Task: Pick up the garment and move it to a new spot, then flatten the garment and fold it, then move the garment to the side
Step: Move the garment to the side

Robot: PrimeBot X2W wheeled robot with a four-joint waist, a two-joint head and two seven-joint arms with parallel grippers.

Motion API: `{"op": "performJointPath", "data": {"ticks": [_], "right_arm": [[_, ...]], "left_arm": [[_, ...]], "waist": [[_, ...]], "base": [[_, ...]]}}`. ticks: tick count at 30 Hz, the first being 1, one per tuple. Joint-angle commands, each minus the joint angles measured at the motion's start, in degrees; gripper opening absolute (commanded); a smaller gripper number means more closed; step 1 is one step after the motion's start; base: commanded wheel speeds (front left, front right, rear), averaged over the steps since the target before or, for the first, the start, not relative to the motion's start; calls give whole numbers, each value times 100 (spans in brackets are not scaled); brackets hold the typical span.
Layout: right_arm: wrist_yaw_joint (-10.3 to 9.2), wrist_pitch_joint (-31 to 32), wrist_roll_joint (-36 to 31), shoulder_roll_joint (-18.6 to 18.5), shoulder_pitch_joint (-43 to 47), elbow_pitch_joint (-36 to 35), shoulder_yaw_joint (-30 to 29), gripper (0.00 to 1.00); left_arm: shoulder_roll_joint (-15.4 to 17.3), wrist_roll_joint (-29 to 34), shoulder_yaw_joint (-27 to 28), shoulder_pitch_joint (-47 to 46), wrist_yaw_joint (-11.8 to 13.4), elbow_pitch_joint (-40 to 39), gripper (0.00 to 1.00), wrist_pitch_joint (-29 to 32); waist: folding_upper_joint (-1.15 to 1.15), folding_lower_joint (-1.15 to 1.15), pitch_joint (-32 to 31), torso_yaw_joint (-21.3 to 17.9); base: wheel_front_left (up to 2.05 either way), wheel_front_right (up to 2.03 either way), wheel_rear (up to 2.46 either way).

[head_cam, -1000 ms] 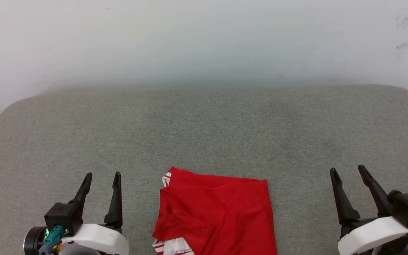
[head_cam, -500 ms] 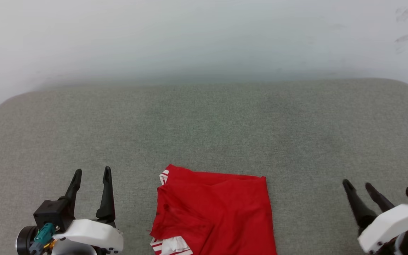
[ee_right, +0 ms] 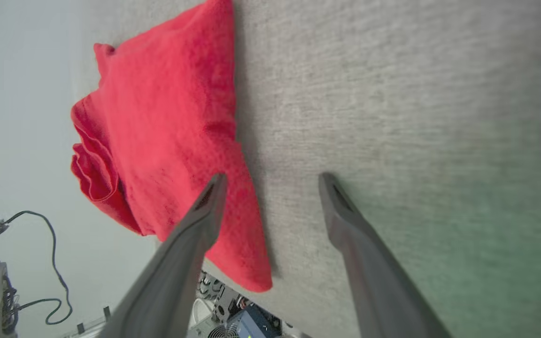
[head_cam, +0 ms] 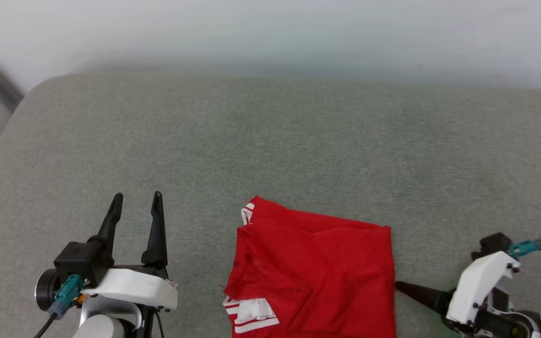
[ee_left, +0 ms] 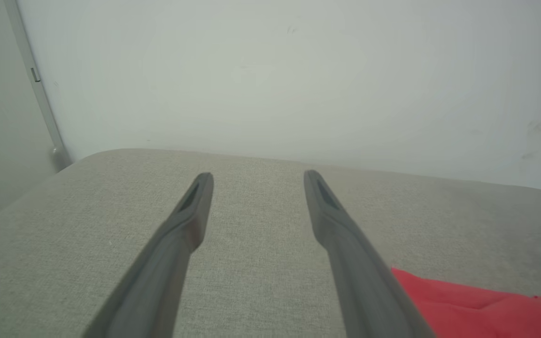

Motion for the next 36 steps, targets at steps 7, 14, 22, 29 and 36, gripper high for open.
{"op": "performJointPath", "data": {"ticks": [7, 14, 22, 29, 36], "right_arm": [[-6, -122, 627, 178, -373, 587, 434, 100], [-6, -519, 996, -16, -527, 857, 928, 0], [-3, -1168, 405, -800, -629, 494, 1808, 0], [-3, -1334, -1060, -1506, -1023, 268, 2207, 0], [-3, -1095, -2069, -1945, -1460, -247, 2365, 0]], "left_arm": [[-148, 160, 45, -186, -190, 125, 100, -27], [-248, 285, 67, -207, -319, 308, 100, -27], [-265, 367, 122, 126, -315, 321, 100, -26], [-245, 435, 142, 279, -293, 178, 100, -27], [-293, 491, 163, 121, -335, -9, 100, -25]], "waist": [[0, 0, 267, 345], [0, 0, 139, 433], [0, 0, -269, 117], [0, 0, -326, -541], [0, 0, 14, -1509]], "base": [[0, 0, 0], [0, 0, 0], [0, 0, 0], [0, 0, 0], [0, 0, 0]]}}
